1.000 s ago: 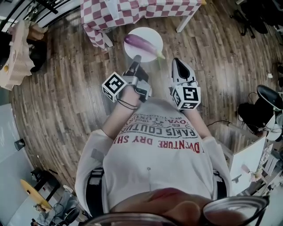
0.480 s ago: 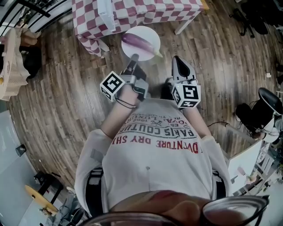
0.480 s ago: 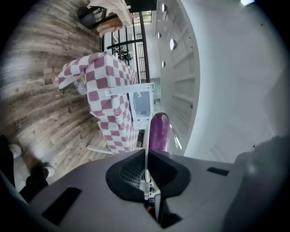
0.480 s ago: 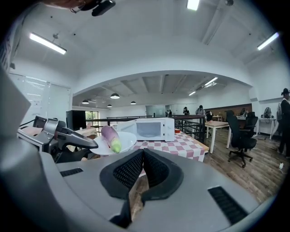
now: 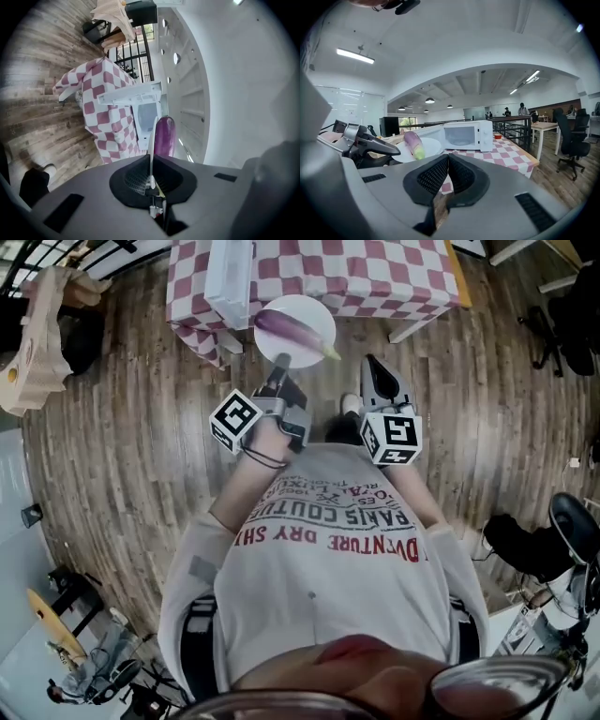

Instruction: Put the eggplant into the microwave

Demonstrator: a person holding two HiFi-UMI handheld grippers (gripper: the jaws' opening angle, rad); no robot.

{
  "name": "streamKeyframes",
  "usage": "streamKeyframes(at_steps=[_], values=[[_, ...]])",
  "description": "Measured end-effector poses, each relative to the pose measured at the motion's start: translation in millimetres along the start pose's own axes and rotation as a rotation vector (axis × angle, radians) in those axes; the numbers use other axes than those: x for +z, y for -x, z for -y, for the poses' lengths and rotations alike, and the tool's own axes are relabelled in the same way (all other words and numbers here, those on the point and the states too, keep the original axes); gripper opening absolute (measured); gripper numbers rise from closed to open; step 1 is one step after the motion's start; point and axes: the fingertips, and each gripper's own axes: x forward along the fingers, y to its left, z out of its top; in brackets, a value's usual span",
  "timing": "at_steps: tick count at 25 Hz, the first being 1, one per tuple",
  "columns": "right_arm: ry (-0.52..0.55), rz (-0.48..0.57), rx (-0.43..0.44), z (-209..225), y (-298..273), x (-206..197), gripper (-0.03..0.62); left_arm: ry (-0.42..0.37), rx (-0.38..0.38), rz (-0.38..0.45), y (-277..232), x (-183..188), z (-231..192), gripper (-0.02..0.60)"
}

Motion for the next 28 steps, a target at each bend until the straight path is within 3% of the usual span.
streamKeyframes(at_steps=[7, 12, 20, 28], values=[[0.027, -0.006, 0.142, 73.2, -76.8, 35.8, 0.025, 0.03, 0.001, 0.145, -82.8, 1.4, 21.1, 0.034], [0.036, -0.007, 0.177, 126.5, -120.1, 45.5, 0.025, 0.035, -0.006, 0.2, -137.4, -4.3, 29.7, 0.034], [0.016, -0.061, 0.203, 167.0, -170.4, 37.3, 0.026, 0.047, 0.031, 0.221, -196.9, 2.8, 30.8, 0.034], [0.061, -0.084, 0.188, 183.4, -227.5, 44.2, 0.025, 0.063, 0.056, 0.208, -256.2, 36.4, 21.3, 0.034]])
